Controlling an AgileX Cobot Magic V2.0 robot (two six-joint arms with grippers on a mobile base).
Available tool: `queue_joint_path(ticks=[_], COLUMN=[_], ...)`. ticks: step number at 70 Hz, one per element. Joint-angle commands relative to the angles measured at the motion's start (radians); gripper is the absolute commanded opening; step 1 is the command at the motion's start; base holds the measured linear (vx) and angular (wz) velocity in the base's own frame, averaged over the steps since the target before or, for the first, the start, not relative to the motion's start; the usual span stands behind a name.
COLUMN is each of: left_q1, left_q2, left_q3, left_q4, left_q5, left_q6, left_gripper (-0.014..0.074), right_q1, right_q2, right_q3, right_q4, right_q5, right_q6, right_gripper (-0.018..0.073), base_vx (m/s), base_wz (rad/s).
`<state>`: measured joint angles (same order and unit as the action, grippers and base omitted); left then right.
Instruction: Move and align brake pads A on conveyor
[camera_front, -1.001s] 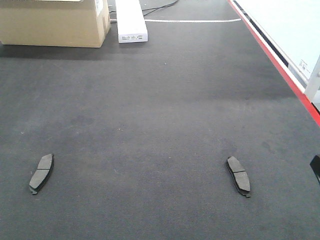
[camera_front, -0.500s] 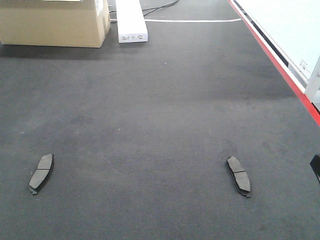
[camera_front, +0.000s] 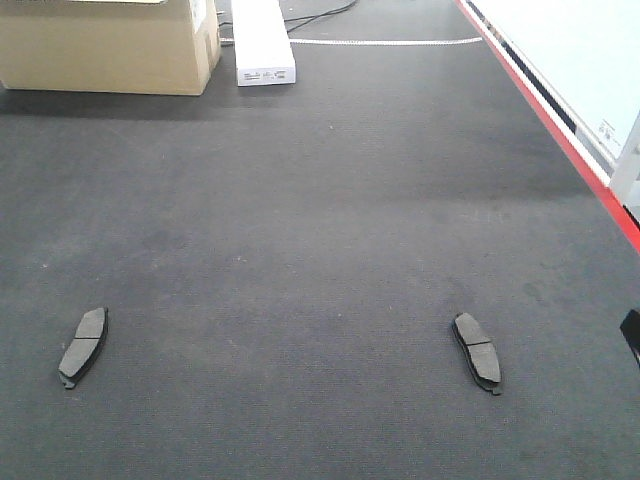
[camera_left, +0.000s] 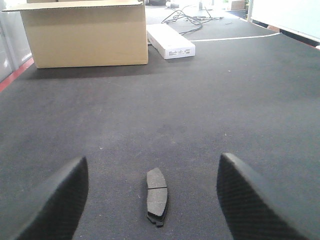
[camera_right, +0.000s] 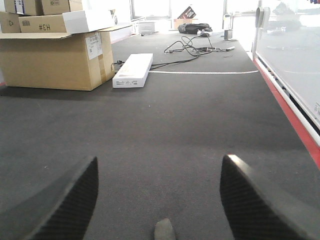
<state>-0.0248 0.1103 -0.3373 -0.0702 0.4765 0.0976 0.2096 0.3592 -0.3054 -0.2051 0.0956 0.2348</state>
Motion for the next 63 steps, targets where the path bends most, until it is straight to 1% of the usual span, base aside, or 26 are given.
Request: queue_joint_path(ticks=[1,27,45,63], left_q1=[-0.007,-0.007,-0.007,-0.007], left_q2=[0.017,0.017,0.017,0.017], left_q3=[-0.025,-0.025,-0.025,-0.025], left_q4=[-0.003,-0.003,-0.003,-0.003], left_q5=[-0.069,-0.069,-0.069,-0.069], left_q6=[-0.004,-0.004,-0.004,-0.004], left_gripper=[0.0523,0.0523,0.0523,0.0523], right_q1=[0.002,0.002,0.001,0.001], right_q2=[0.006,0.006,0.006,0.006], right_q3=[-0.026,-0.026,-0.026,-0.026], right_q4=[-0.005,-0.005,-0.005,-0.005], right_q5=[-0.077,-0.077,-0.077,-0.077], right_q6=[0.0,0.0,0.0,0.0], right_gripper=[0.0487,0.0487,0.0487,0.0487], base_vx=[0.0,-0.09,-0.3,-0.37], base_wz=[0.0,0.03,-0.07,0.09])
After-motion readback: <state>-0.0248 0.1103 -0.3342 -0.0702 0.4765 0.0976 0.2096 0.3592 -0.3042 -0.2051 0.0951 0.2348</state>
